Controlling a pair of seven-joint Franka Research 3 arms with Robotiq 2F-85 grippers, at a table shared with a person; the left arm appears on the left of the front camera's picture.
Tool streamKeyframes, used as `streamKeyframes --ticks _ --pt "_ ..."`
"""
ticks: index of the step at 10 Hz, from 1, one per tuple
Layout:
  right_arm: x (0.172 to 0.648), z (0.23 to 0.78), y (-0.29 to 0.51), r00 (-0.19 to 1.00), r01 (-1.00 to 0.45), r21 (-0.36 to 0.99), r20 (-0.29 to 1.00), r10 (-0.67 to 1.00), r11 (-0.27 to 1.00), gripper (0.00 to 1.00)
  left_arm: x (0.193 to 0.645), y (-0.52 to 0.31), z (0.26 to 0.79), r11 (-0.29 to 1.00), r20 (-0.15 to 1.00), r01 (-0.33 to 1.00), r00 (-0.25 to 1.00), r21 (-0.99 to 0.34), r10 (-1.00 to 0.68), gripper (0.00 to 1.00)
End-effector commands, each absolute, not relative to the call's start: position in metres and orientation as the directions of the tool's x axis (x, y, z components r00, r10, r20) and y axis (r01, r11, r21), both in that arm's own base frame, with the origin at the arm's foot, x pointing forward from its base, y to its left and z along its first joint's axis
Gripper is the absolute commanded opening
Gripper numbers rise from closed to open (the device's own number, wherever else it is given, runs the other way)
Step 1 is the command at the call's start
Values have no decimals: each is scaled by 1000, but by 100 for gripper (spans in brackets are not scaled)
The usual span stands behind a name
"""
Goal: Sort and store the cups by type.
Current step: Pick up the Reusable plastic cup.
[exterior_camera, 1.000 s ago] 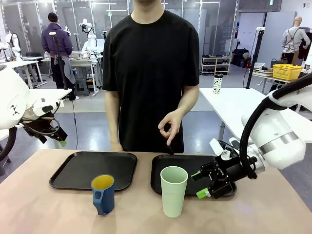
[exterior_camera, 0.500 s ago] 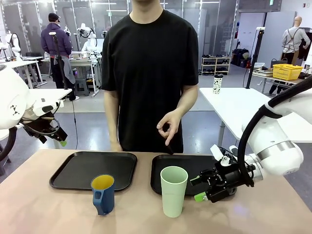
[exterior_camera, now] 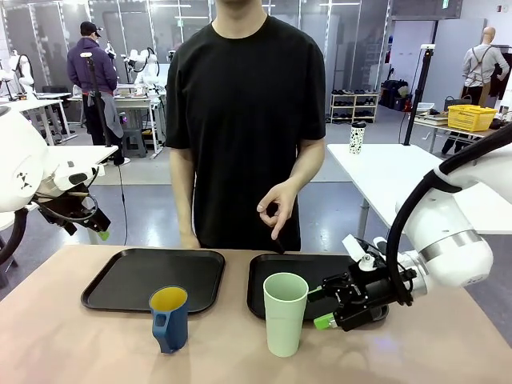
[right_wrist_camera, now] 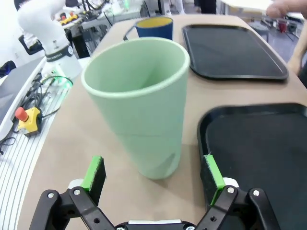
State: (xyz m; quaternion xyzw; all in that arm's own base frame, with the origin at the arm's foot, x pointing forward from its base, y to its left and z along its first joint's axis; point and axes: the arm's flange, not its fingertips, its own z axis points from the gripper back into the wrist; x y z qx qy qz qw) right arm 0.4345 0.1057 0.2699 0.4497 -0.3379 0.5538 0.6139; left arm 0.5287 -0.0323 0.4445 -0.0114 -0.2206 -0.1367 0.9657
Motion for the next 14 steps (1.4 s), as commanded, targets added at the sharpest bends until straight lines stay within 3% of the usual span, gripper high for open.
streamKeyframes --ticks 1,14 --pt "440 251 116 122 -986 145 959 256 -76 100 528 -30 446 963 432 267 865 34 -255 100" --pt "441 227 156 101 -977 135 975 200 -164 100 528 -30 446 963 432 267 865 34 -255 100"
